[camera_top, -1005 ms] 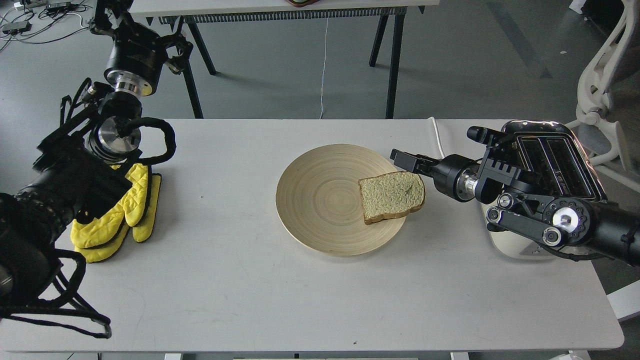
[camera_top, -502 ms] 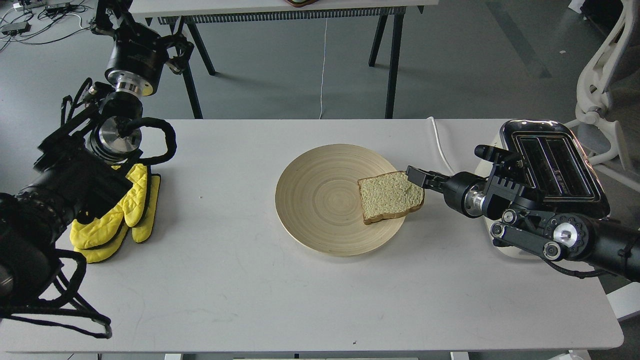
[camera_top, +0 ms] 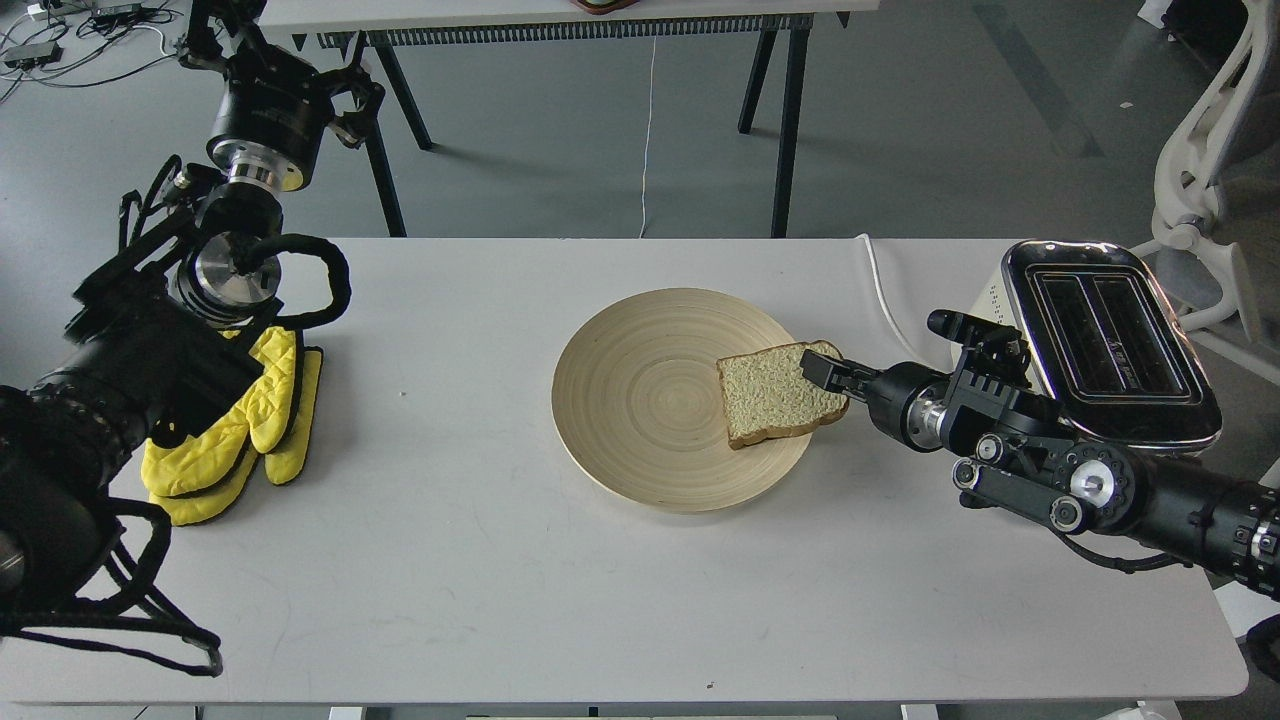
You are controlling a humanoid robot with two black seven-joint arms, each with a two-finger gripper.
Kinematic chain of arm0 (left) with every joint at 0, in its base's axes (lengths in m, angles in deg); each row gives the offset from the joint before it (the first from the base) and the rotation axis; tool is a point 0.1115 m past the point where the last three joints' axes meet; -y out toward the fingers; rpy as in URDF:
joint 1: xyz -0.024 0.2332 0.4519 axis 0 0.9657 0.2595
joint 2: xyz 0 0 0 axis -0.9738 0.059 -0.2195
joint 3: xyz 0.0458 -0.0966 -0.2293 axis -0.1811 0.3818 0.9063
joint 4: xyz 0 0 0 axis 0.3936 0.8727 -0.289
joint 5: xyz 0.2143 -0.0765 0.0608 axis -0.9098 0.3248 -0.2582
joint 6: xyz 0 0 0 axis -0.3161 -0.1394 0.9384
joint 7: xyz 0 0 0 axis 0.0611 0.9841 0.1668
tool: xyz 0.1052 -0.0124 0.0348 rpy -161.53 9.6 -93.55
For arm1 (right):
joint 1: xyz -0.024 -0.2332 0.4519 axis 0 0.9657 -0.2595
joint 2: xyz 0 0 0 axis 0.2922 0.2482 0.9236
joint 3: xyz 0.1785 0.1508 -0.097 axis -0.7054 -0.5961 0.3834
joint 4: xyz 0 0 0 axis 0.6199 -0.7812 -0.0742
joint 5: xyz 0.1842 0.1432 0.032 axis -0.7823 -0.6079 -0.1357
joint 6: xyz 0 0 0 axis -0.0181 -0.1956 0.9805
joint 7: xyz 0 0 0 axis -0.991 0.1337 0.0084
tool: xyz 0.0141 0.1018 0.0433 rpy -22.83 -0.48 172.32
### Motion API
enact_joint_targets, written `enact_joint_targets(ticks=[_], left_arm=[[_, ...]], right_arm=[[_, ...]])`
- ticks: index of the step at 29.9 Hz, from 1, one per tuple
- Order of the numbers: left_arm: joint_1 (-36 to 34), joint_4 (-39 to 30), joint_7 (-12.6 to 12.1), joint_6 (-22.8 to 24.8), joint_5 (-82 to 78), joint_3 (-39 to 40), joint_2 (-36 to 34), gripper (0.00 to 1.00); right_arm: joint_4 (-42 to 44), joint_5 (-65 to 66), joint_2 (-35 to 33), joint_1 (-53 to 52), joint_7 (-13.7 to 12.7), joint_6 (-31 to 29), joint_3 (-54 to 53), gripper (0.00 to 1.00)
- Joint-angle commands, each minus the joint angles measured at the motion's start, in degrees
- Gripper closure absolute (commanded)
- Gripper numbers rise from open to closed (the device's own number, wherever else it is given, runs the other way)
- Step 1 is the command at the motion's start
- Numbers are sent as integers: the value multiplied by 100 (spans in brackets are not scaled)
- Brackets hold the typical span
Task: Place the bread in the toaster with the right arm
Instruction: 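Lower the right gripper onto the bread slice edge and close it, then lift the bread slice out of the bowl and carry it above the toaster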
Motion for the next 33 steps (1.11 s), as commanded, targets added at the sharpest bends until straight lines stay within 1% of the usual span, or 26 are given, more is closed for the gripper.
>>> enact_joint_targets(ticks=[1,4,7,9,12,14,15,17,20,22,23,30,33], left_arm=[[0,1,0,0,0,9,-1,0],[0,10,0,0,0,9,-9,0],[0,10,0,0,9,9,-18,0],[0,10,0,0,18,9,-9,0],[0,10,0,0,18,9,-9,0],[0,1,0,0,18,9,-9,0],[0,10,0,0,18,9,-9,0],[0,10,0,0,18,9,-9,0],[0,10,0,0,18,9,-9,0],[0,10,0,0,18,9,-9,0],[0,10,0,0,18,9,-9,0],[0,10,0,0,18,17,-9,0],[0,10,0,0,18,17,-9,0]], right_arm=[[6,0,13,8,10,0,4,44],[-3,-9,4,8,19,-9,4,56],[-12,-26,13,17,19,-9,13,63],[-12,-26,4,8,19,-9,21,72],[-21,-26,4,8,19,-18,13,80],[-12,-26,4,-1,19,-9,4,89],[-12,-26,4,-1,19,-9,4,92],[-29,-35,-31,-10,19,0,-14,93],[-117,-44,-84,-36,141,0,-197,94],[-213,-44,-145,-71,273,-35,-443,94],[-266,-44,-206,-97,282,-44,-531,94],[-1021,-44,-979,-738,212,-71,-603,94],[-1452,-44,-1506,-1072,81,-80,-603,94]])
